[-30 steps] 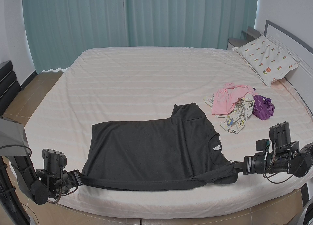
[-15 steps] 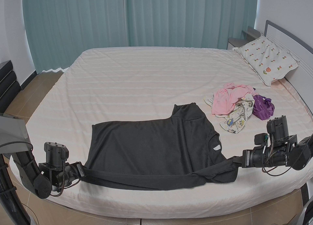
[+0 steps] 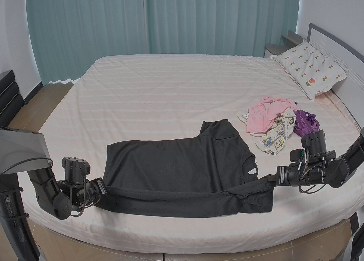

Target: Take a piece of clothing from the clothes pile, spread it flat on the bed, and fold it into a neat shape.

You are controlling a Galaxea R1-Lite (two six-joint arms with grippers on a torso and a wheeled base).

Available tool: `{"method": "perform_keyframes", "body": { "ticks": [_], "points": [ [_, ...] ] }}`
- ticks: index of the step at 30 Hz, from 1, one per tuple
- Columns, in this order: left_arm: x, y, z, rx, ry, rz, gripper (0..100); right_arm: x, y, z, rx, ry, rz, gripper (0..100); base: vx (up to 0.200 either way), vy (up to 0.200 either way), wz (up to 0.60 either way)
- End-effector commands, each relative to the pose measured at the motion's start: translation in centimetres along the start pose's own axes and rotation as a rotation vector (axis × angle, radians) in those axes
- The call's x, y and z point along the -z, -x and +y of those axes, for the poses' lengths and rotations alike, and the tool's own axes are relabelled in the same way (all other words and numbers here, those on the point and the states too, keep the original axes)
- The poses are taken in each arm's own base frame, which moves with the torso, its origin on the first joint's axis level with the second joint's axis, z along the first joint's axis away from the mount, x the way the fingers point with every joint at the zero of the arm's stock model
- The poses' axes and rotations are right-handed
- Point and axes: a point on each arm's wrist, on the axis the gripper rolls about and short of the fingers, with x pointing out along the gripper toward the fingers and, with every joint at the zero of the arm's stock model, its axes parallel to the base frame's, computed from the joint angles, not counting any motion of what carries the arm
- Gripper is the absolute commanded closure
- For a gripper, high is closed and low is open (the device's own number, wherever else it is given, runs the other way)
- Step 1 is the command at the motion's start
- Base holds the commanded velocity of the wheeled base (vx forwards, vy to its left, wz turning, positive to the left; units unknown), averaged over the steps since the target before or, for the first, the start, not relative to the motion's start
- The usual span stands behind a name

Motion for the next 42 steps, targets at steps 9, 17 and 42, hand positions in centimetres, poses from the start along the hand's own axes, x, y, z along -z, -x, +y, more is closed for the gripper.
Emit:
{"method": "perform_keyframes", "body": {
  "ticks": [9,17,42],
  "points": [
    [-0.2,-3.8,-0.5,-0.009,0.03,-0.01,100,-0.9,-3.5,-0.6,0.005,-0.025,0.027,100,0.0,0.0,0.0],
    [-0.2,-5.6,-0.2,-0.024,0.042,-0.015,100,-1.3,-5.6,-1.1,0.016,-0.042,0.038,100,0.0,0.0,0.0],
    [-3.3,-6.2,1.7,-0.05,0.201,-0.103,0,-3.7,-8.7,-1.2,-0.06,-0.49,-0.141,0,0.0,0.0,0.0]
  ]
}}
